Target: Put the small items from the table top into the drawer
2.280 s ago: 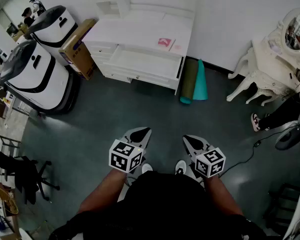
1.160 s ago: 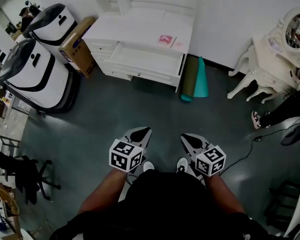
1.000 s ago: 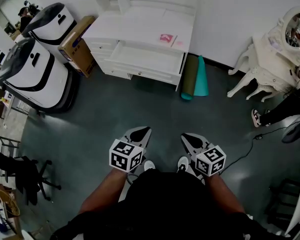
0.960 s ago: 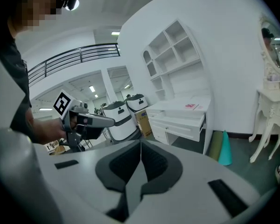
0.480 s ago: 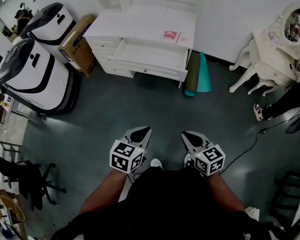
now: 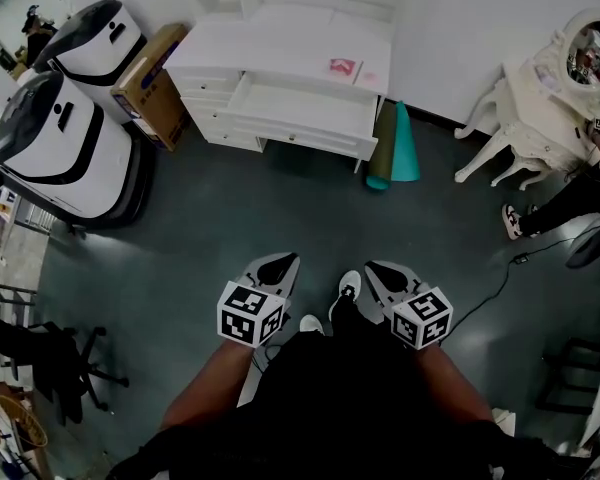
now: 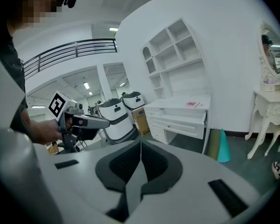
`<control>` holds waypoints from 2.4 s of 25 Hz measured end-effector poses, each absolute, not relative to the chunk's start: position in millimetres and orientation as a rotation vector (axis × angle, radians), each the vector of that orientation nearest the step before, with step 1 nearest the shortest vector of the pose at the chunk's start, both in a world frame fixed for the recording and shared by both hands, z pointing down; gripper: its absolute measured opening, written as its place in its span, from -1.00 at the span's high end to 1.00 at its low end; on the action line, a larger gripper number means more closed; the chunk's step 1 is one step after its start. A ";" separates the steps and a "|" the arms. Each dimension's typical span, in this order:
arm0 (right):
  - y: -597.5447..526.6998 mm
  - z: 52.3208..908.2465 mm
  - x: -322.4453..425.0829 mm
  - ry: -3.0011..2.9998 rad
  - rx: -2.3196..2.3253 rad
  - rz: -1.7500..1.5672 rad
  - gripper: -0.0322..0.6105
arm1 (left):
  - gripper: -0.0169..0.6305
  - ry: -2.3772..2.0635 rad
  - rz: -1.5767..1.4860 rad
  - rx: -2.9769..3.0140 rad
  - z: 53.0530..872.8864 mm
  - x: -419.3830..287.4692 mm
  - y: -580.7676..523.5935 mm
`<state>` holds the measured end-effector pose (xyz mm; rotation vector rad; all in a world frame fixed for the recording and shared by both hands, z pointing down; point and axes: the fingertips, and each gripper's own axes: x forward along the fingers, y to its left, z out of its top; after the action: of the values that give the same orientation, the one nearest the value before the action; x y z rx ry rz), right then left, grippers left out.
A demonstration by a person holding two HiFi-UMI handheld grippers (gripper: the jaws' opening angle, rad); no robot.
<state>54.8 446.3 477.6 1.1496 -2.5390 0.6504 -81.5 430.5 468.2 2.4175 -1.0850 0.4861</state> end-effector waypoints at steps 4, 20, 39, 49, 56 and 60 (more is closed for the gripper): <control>436.2 480.9 50.7 -2.540 1.128 0.626 0.81 | 0.91 -1.100 0.488 2.399 474.8 -86.3 421.5; 307.8 481.9 58.8 -2.588 1.142 0.675 0.81 | 0.91 -1.136 0.560 2.396 463.9 -84.5 314.9; 171.2 489.5 118.2 -2.632 1.170 0.733 0.81 | 0.91 -1.199 0.598 2.362 456.1 -39.6 176.3; 147.8 504.3 128.3 -2.598 1.187 0.762 0.81 | 0.91 -1.154 0.628 2.354 470.5 -31.0 149.5; 120.5 501.4 127.6 -2.571 1.214 0.751 0.81 | 0.91 -1.092 0.623 2.389 471.7 -22.7 115.1; 99.3 500.5 126.9 -2.549 1.242 0.745 0.81 | 0.91 -1.061 0.625 2.401 472.8 -23.4 91.0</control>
<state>126.9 99.3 500.5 1.2421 -2.5487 0.7448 -23.4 91.0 472.8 2.4013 -1.0612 0.6245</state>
